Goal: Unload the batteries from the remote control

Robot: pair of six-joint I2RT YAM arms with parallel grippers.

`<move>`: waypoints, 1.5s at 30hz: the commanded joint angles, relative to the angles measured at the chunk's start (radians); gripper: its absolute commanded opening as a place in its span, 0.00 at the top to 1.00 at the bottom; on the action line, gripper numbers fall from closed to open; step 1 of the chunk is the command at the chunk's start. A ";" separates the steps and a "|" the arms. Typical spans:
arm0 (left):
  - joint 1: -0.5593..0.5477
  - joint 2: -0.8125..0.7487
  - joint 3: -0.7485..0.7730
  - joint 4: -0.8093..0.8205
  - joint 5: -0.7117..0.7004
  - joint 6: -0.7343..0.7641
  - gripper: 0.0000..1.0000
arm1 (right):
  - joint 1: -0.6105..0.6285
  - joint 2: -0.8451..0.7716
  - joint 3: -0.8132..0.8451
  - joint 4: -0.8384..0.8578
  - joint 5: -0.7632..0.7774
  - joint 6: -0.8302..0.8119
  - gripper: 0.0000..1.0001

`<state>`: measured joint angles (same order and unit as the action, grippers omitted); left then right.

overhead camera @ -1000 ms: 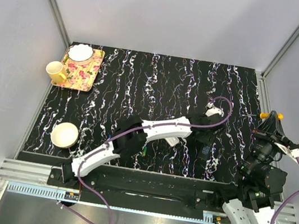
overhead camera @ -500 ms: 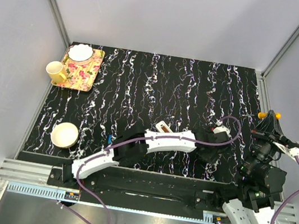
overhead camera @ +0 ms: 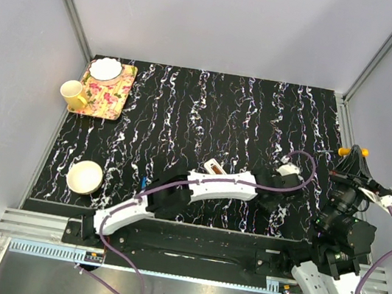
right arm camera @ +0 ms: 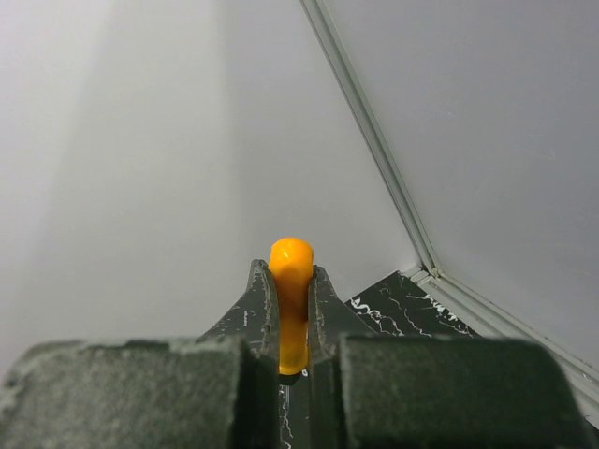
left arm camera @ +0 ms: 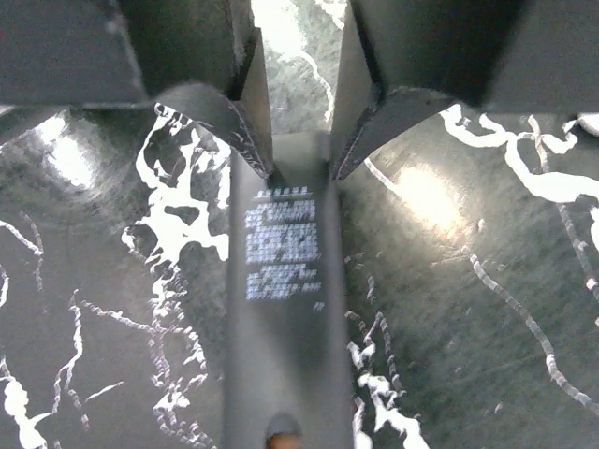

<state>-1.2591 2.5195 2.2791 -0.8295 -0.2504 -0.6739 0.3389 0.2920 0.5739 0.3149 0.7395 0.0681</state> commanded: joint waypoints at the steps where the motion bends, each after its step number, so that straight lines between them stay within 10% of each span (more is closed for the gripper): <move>1: -0.013 -0.068 -0.177 -0.061 -0.070 0.042 0.69 | -0.003 -0.011 0.027 0.006 -0.020 0.006 1.00; 8: -0.013 -0.247 -0.515 0.073 -0.118 0.053 0.69 | -0.003 -0.011 0.017 -0.010 -0.040 0.012 1.00; 11: -0.019 -0.309 -0.555 0.159 -0.112 0.069 0.52 | -0.003 -0.008 0.011 -0.010 -0.048 0.021 1.00; 16: -0.033 -0.315 -0.433 0.216 -0.099 0.121 0.32 | -0.003 -0.005 0.023 -0.010 -0.049 0.012 1.00; 31: -0.049 -0.008 -0.006 0.121 -0.092 0.177 0.19 | -0.003 -0.027 0.038 0.007 -0.054 -0.014 1.00; 33: -0.052 0.025 0.025 0.112 -0.082 0.174 0.01 | -0.003 -0.030 0.035 0.012 -0.055 -0.014 1.00; 45: -0.046 0.065 0.043 0.011 -0.127 0.106 0.46 | -0.003 -0.043 0.021 0.024 -0.038 -0.016 1.00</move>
<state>-1.3071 2.5549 2.2860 -0.7467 -0.3546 -0.5430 0.3389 0.2607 0.5789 0.2943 0.6956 0.0658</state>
